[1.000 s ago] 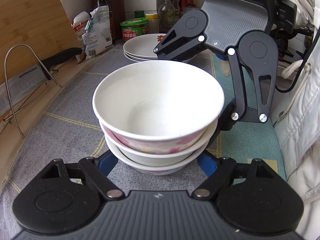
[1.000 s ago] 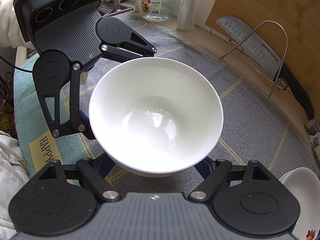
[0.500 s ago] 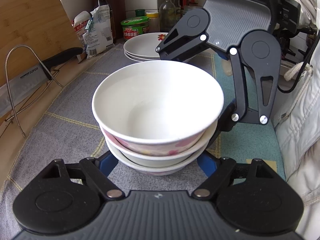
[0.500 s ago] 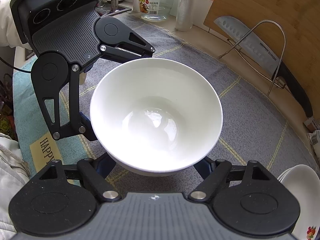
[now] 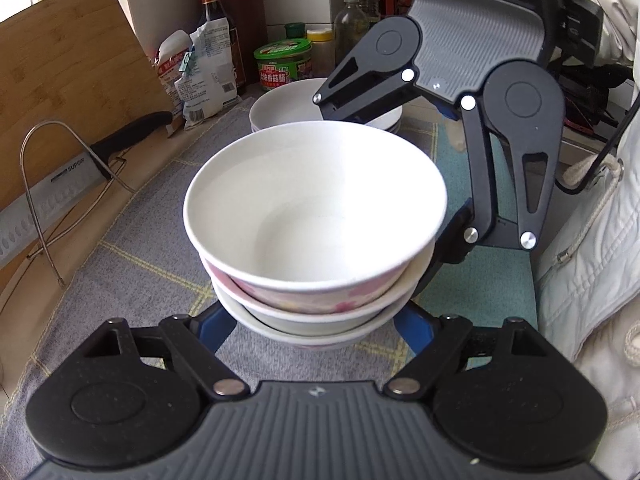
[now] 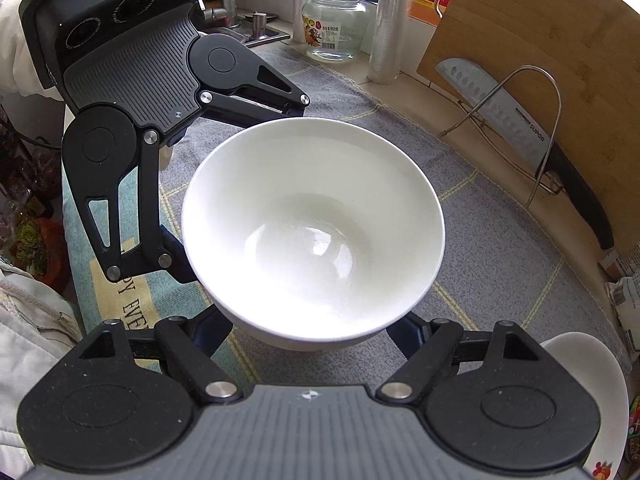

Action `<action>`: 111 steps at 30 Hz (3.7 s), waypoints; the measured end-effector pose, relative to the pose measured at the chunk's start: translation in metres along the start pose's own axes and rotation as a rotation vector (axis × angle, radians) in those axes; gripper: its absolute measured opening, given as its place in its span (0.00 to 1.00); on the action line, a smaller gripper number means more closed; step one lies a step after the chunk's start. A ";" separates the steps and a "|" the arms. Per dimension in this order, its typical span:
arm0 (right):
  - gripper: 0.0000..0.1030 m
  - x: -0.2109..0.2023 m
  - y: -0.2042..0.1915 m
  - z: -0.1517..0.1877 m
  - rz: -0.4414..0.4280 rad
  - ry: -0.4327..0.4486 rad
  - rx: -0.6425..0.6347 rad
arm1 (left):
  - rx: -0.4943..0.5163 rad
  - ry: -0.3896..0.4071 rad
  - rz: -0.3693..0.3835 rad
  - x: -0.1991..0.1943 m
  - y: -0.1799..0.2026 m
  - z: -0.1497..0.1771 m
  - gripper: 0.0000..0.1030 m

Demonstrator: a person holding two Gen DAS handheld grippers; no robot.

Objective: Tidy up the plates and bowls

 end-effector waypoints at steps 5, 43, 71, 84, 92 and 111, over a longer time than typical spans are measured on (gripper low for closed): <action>0.84 -0.026 0.019 0.011 0.013 0.010 -0.003 | 0.019 0.020 -0.007 0.014 0.011 -0.030 0.82; 0.83 -0.078 0.167 0.113 0.220 -0.037 0.135 | 0.160 0.043 0.102 0.175 0.007 -0.146 0.82; 1.00 -0.111 0.162 0.119 0.339 0.039 0.344 | -0.183 0.337 -0.495 0.061 0.005 -0.141 0.99; 1.00 -0.152 0.080 0.119 0.701 0.056 0.853 | -0.501 0.136 -0.498 0.029 0.034 -0.105 0.99; 1.00 -0.177 0.027 0.105 0.797 0.099 0.875 | -0.515 0.153 -0.503 -0.016 0.056 -0.115 0.99; 1.00 -0.193 0.005 0.102 0.837 0.159 0.924 | -0.515 0.146 -0.525 -0.034 0.068 -0.116 0.99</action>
Point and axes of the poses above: each gripper's, at about its wrist camera, not at the fingertips, and x roughly the way its jaws point, y to its right, z to its underside, the point moved 6 cm from there along x, roughly the way its jaws point, and after that the axes turned 4 degrees about y, right-handed, at the moved point
